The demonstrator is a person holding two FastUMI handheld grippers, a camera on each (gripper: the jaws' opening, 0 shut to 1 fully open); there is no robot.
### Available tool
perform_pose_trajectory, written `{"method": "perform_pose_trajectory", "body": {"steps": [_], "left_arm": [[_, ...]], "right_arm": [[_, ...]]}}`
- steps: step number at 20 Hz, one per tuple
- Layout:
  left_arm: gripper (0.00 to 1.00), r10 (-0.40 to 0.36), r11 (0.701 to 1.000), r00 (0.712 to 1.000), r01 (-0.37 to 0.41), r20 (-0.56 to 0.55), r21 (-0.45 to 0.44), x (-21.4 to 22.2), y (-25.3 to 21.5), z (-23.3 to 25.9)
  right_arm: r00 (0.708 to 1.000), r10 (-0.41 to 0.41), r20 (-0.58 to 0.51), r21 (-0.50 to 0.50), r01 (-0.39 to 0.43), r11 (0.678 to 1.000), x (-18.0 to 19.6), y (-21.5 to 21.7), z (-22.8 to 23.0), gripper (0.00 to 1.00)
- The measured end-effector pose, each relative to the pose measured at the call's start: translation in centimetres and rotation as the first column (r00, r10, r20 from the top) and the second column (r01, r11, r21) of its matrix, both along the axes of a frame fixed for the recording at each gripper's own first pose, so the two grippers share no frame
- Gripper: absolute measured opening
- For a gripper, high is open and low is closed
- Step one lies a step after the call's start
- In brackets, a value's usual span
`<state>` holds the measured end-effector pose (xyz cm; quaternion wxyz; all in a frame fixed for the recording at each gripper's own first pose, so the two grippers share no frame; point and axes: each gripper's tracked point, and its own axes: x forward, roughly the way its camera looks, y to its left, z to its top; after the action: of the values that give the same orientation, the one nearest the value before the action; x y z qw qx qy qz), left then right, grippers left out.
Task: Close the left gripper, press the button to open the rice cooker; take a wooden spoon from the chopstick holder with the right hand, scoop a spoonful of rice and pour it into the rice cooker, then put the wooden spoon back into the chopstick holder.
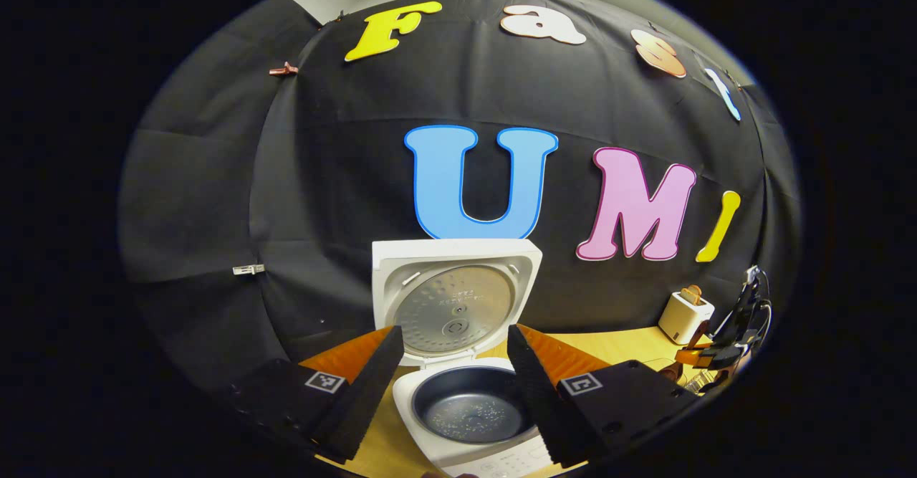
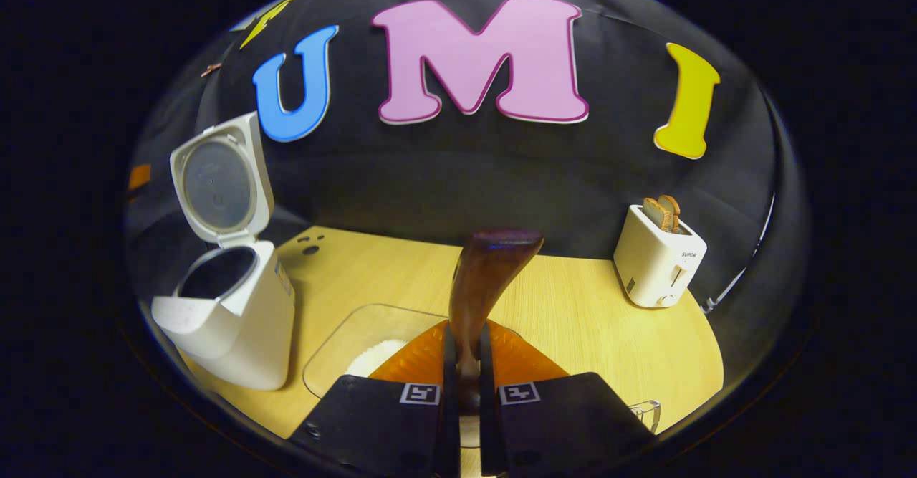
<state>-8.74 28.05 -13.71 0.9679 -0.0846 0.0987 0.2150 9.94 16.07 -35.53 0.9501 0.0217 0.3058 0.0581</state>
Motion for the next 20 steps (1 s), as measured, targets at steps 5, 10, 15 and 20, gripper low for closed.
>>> {"method": "perform_pose_trajectory", "body": {"steps": [5, 10, 15, 20], "left_arm": [[0.93, 0.007, 1.000, 1.000, -0.007, -0.012, -0.022, 0.0, 1.7, -1.2], [0.93, 0.005, 1.000, 1.000, -0.005, -0.011, -0.031, 0.5, 2.3, -1.8], [0.93, 0.001, 1.000, 1.000, -0.001, -0.006, -0.022, 0.7, 2.3, -1.6], [0.93, 0.004, 1.000, 1.000, -0.004, -0.003, -0.005, 0.4, 2.2, -1.2]], "right_arm": [[0.998, -0.028, -0.056, 0.017, 0.029, 0.999, -0.9, 1.8, -1.8, 0.15], [0.987, -0.121, -0.106, 0.196, 0.140, 0.971, -0.3, 3.6, -2.1, 0.15], [0.960, -0.214, -0.181, 0.400, 0.271, 0.875, 0.5, 4.6, -2.8, 0.15], [0.909, -0.327, -0.258, 0.545, 0.417, 0.728, 0.5, 3.0, -3.2, 0.15]]}}
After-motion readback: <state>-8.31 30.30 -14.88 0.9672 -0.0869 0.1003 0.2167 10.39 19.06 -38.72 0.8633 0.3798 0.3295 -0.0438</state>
